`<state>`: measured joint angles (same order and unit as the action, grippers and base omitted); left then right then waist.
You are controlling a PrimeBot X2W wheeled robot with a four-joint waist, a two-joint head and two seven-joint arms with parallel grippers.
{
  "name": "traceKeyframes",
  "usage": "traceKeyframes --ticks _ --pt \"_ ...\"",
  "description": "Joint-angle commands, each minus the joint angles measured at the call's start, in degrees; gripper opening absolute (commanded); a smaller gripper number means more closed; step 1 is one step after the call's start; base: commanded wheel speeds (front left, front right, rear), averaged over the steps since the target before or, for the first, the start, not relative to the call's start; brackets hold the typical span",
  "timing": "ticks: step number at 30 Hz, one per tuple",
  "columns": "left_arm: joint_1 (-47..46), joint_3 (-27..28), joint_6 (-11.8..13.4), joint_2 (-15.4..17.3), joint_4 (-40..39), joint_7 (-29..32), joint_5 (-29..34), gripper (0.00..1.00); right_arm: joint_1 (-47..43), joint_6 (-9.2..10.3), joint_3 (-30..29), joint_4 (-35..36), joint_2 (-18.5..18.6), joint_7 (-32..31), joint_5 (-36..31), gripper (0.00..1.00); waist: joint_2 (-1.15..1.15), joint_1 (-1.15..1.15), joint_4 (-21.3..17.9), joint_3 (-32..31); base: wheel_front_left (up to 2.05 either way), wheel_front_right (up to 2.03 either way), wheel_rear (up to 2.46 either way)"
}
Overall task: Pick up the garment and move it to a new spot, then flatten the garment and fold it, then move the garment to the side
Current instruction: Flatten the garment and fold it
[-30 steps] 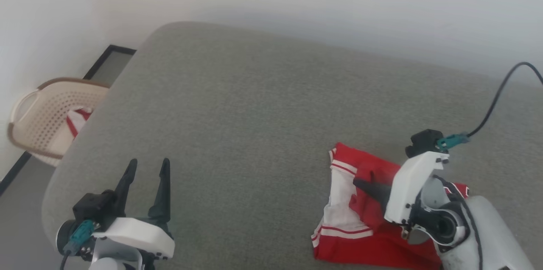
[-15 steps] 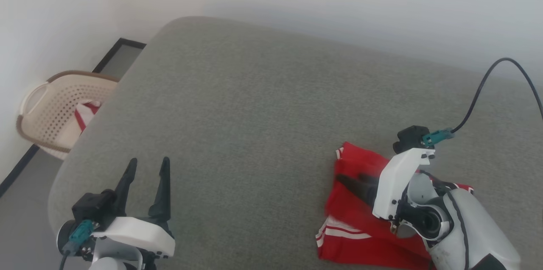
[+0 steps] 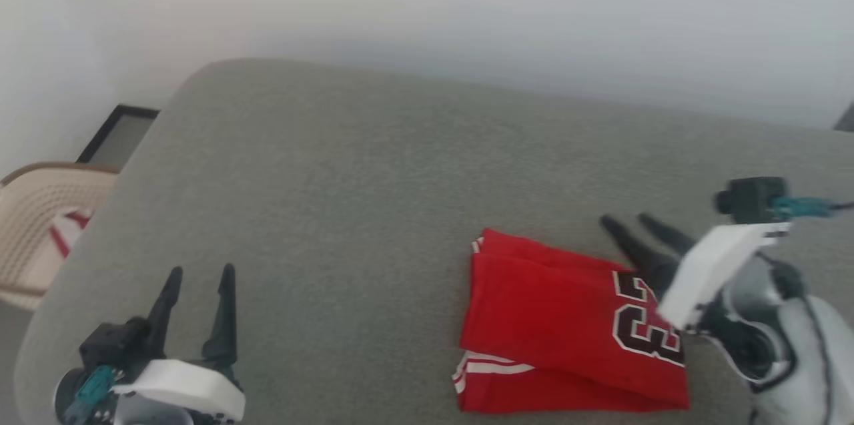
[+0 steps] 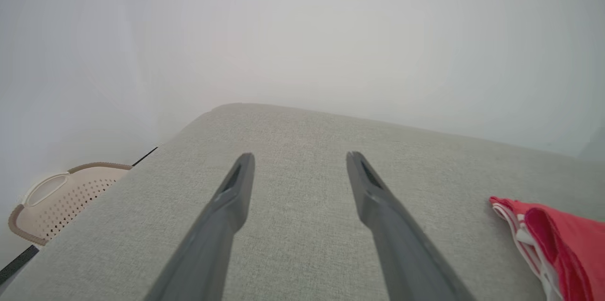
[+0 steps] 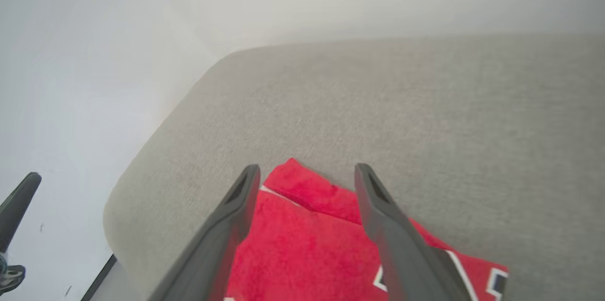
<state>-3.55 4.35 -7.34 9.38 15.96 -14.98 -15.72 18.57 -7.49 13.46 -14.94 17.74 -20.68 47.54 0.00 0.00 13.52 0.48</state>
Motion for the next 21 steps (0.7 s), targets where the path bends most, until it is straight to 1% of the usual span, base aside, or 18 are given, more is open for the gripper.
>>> traceKeyframes --ticks 1,4,6,13,17,21 --pt "0.70 0.48 -0.16 0.30 -0.28 -0.25 0.01 1.00 -1.01 0.01 -0.34 0.76 0.71 1.44 -0.31 1.00 0.00 0.00 -1.80 -0.76 0.00 0.00 0.00" --pt "1.89 1.15 -0.15 0.56 -0.74 -0.25 -0.03 1.00 -3.20 0.01 -1.58 3.26 2.42 6.07 0.07 1.00 0.00 0.00 -4.03 -1.22 0.00 0.00 0.00" --pt "2.69 2.16 -0.15 0.51 -1.14 -0.25 -0.03 1.00 -4.20 0.01 -2.15 4.58 4.40 9.49 -0.10 1.00 0.00 0.00 -5.51 -1.35 0.00 0.00 0.00" --pt "5.18 4.20 -0.15 0.74 -2.29 -0.25 1.04 1.00 -8.83 0.01 -4.81 4.93 8.41 22.36 -2.84 1.00 0.00 0.00 -9.57 -2.14 0.00 0.00 0.00" --pt "6.01 4.69 -0.13 0.84 -2.62 -0.25 1.20 1.00 -11.48 0.01 -6.45 3.38 9.27 28.61 -5.33 1.00 0.00 0.00 -10.85 -2.61 0.00 0.00 0.00" --pt "6.42 5.06 -0.13 1.23 -2.84 -0.25 1.28 1.00 -14.20 0.01 -7.80 1.82 8.68 31.82 -7.68 1.00 0.00 0.00 -11.58 -3.12 0.00 0.00 0.00"
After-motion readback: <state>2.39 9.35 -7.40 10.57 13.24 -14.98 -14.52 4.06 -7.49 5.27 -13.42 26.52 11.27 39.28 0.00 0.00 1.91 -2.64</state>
